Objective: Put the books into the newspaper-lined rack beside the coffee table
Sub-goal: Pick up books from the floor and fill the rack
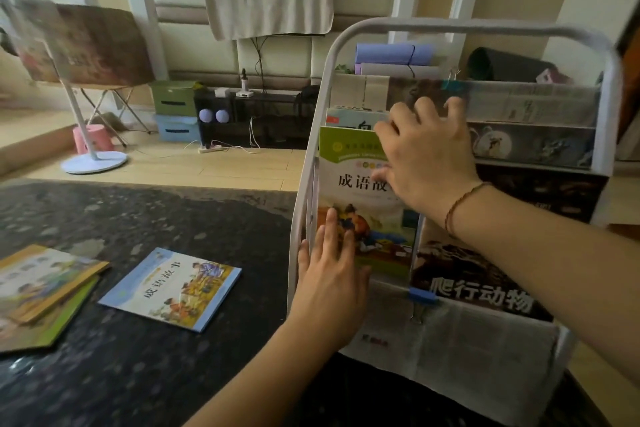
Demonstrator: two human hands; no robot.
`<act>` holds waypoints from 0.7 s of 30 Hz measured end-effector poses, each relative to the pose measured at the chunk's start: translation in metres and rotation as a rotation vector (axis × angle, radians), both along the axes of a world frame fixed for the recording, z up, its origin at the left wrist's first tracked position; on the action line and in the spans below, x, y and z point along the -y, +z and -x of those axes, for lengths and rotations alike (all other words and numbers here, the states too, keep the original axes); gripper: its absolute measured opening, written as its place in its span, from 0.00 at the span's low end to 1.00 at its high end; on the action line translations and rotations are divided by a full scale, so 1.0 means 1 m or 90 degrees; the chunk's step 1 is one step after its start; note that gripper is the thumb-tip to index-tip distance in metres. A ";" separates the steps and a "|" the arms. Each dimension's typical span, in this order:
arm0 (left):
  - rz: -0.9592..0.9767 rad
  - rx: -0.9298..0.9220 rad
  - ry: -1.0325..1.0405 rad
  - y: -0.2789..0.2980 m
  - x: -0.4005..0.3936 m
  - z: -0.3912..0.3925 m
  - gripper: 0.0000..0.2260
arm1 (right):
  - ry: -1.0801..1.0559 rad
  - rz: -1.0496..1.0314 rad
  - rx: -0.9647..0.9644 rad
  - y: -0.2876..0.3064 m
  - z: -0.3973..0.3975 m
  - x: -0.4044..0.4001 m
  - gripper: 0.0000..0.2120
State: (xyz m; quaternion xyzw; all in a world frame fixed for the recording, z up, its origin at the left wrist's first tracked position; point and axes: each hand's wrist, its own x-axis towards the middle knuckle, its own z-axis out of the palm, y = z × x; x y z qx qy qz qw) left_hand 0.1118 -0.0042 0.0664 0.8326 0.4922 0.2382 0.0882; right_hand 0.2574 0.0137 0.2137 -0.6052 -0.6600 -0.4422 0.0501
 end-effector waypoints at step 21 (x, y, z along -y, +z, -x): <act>-0.041 0.024 -0.050 -0.021 0.019 0.022 0.29 | -0.045 0.072 0.025 -0.036 0.011 0.021 0.36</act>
